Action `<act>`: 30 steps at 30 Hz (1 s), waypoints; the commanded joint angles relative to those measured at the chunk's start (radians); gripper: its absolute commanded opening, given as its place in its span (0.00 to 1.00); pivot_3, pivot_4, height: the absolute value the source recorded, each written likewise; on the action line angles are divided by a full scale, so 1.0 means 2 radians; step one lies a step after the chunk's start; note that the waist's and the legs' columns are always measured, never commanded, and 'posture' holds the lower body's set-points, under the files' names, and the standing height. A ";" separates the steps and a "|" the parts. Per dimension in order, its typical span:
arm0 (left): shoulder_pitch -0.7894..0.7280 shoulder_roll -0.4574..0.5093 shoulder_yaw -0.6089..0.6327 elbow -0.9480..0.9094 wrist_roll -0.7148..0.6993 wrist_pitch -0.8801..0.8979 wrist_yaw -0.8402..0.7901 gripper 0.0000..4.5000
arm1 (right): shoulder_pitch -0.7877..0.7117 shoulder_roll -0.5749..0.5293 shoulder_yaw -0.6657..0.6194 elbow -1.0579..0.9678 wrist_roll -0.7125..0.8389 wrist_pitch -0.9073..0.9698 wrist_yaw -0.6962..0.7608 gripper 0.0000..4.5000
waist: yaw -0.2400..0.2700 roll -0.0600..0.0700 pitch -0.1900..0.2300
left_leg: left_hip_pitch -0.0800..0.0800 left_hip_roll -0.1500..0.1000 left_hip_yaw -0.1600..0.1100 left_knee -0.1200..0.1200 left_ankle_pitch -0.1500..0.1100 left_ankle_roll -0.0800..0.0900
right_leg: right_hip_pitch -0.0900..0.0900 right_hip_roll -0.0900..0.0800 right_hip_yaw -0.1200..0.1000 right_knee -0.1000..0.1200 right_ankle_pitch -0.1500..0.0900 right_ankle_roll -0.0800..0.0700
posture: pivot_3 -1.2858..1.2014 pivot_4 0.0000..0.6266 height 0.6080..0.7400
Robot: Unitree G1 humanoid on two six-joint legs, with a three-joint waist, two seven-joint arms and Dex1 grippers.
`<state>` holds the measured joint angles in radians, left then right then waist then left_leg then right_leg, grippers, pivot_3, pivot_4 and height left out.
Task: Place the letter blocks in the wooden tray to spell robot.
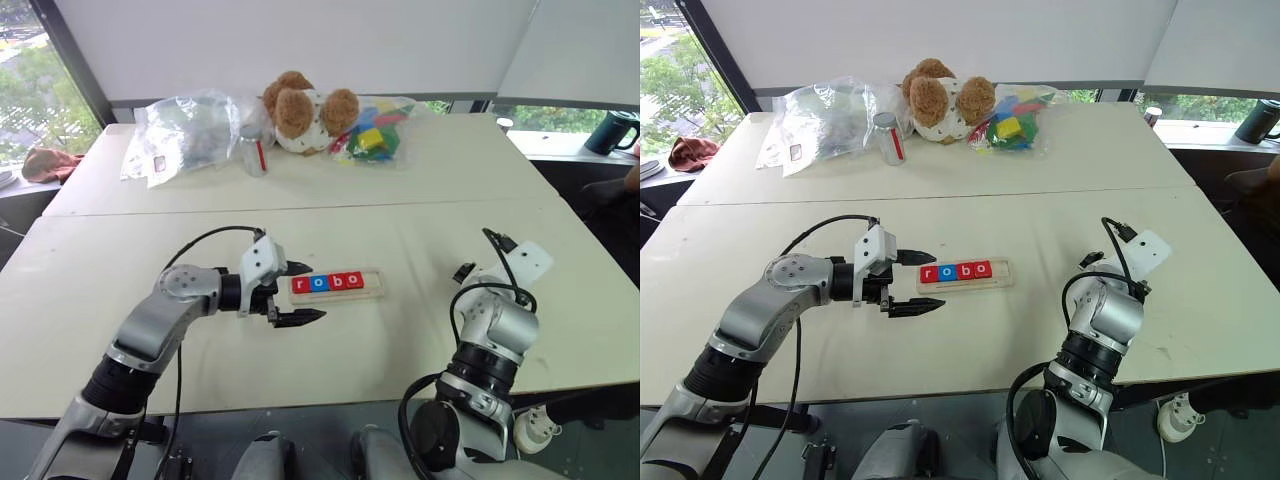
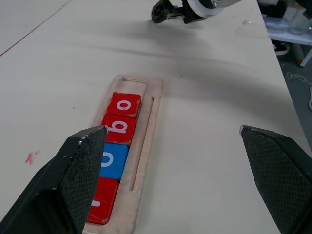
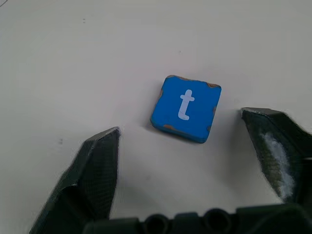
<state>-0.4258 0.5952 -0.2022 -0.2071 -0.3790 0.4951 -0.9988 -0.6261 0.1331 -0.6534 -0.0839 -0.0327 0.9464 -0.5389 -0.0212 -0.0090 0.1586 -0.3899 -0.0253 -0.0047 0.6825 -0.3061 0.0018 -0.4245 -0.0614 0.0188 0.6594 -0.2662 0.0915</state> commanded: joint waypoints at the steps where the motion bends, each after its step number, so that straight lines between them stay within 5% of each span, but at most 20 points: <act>1: 0.002 0.002 0.011 -0.016 -0.002 0.000 0.003 1.00 | 0.017 0.008 -0.002 0.016 0.010 0.013 -0.010 0.50 | 0.000 0.000 0.000 | 0.000 0.000 0.000 0.000 0.000 0.000 | 0.000 0.000 0.000 0.000 0.000 0.000 | 0.52 0.24 1.00; 3: 0.003 0.004 0.012 -0.016 -0.002 -0.001 0.003 1.00 | 0.024 0.008 0.001 0.009 0.012 0.018 -0.011 0.27 | 0.000 0.000 0.000 | 0.000 0.000 0.000 0.000 0.000 0.000 | 0.000 0.000 0.000 0.000 0.000 0.000 | 0.52 0.24 1.00; 4: 0.003 0.004 0.012 -0.016 -0.002 -0.001 0.003 1.00 | 0.028 0.009 0.003 0.006 0.014 0.020 -0.011 0.24 | 0.001 0.000 0.000 | 0.000 0.000 0.000 0.000 0.000 0.000 | 0.000 0.000 0.000 0.000 0.000 0.000 | 0.52 0.24 1.00; 10: 0.003 0.005 0.012 -0.014 -0.002 -0.002 0.002 1.00 | 0.060 -0.021 0.064 -0.036 0.009 0.035 0.029 0.24 | 0.001 0.000 0.000 | 0.000 0.000 -0.001 -0.001 0.000 0.000 | 0.000 0.000 0.000 -0.001 0.000 0.000 | 0.52 0.24 1.00; 17: -0.001 0.004 0.007 -0.006 -0.001 -0.007 -0.006 1.00 | 0.155 -0.146 0.200 -0.130 0.038 0.038 0.208 0.24 | 0.001 0.001 0.000 | -0.001 0.000 0.000 -0.001 0.000 0.001 | 0.000 0.000 0.000 -0.003 0.000 0.000 | 0.52 0.24 1.00; 23: -0.007 0.007 0.004 0.004 0.003 -0.011 -0.016 1.00 | 0.206 -0.240 0.253 -0.178 0.092 0.036 0.348 0.24 | 0.001 0.001 0.001 | -0.001 0.001 0.000 -0.001 -0.001 0.001 | 0.000 0.001 0.000 -0.003 0.000 0.000 | 0.52 0.24 1.00; 30: -0.013 0.010 0.005 0.008 0.007 -0.011 -0.024 1.00 | 0.222 -0.213 0.256 -0.210 0.130 0.082 0.364 0.24 | 0.004 0.001 0.001 | -0.001 0.001 0.000 -0.001 -0.001 0.001 | 0.000 0.001 0.000 -0.004 0.000 0.000 | 0.52 0.24 1.00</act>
<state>-0.4328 0.6069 -0.2035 -0.1743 -0.3694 0.4886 -1.0408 -0.1834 -0.3053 -0.1355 -0.4552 0.2016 1.0863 0.1932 -0.0131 -0.0080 0.1601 -0.3922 -0.0238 -0.0052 0.6798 -0.3077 0.0045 -0.4245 -0.0598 0.0183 0.6520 -0.2664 0.0916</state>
